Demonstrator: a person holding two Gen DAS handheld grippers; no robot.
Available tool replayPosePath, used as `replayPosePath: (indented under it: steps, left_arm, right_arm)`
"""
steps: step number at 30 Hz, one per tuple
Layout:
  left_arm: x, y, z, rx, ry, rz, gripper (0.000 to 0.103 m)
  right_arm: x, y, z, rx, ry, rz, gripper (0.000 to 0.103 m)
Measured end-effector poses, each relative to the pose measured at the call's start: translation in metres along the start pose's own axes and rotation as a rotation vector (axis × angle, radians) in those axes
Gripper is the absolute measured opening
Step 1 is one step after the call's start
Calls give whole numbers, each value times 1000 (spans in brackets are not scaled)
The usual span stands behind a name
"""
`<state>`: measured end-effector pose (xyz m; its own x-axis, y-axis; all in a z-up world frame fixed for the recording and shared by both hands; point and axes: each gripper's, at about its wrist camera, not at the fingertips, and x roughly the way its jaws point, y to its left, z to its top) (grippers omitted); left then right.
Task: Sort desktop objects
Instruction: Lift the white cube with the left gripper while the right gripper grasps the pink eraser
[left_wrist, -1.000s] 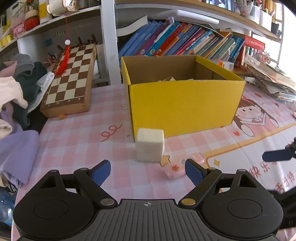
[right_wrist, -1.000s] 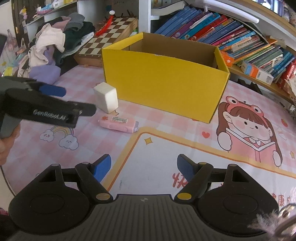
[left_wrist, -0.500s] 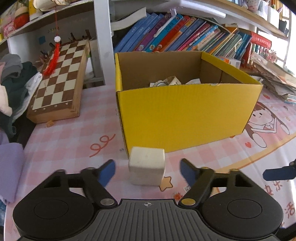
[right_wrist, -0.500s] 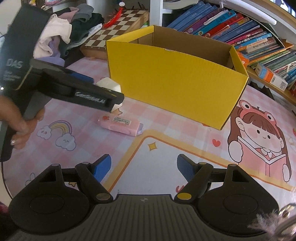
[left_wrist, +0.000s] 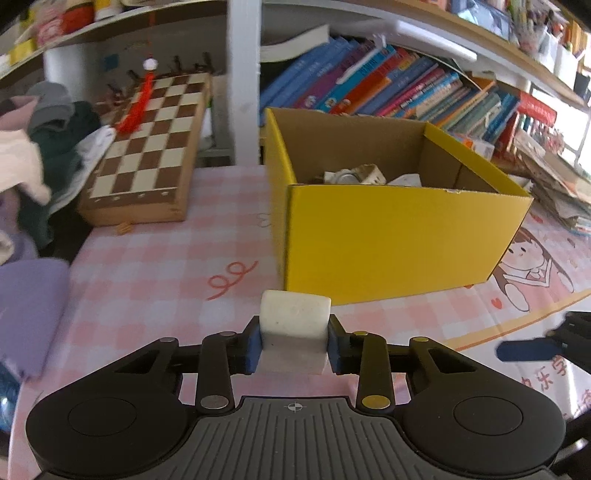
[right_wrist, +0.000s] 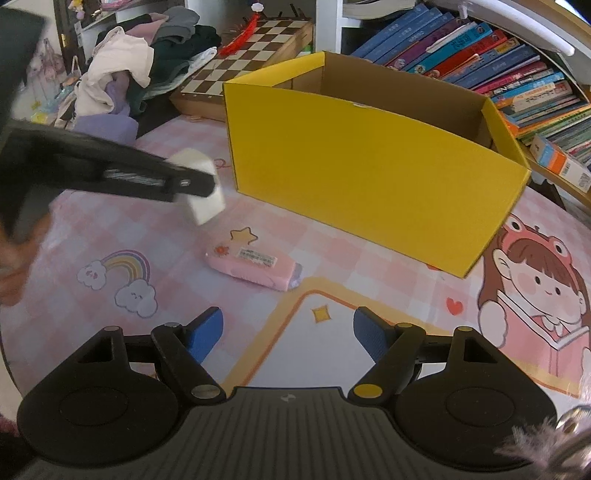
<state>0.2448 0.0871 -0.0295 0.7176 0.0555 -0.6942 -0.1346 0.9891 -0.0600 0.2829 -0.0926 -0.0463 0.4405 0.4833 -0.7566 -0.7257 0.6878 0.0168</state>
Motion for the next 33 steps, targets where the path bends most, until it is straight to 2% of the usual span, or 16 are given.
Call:
replayPosePath:
  steps: [8,10,22,24,26,29,32,33]
  left_arm:
    - [-22,14,-14,-43,22,31,33]
    - [-25,17,-16,-45,28,39,33]
    - [-36,24,-20,-49,16,55,33]
    - [-36,23,-19,-46,13,54,33]
    - [-37,22,-19,-42,11,53,33]
    - [-38,21,-19,-35,9,53,33]
    - [-40,20,-18,-32,8,55,33]
    - [-40,20,-18,-32,7,55,33]
  right_arm:
    - [27,20,19,-46,-26,27,75]
    - [33,23,22,-53,-25,22,70]
    - [49,30,29,-95,-28,-21,72]
    - [51,29,29,-87,-19,-40,80]
    - [54,24,28,-57,-4,-54,81]
    - [56,14,27,2,5,-30,78]
    - [55,13,26,13,-9,-16,60]
    - [54,14,26,9,-13,-12,49]
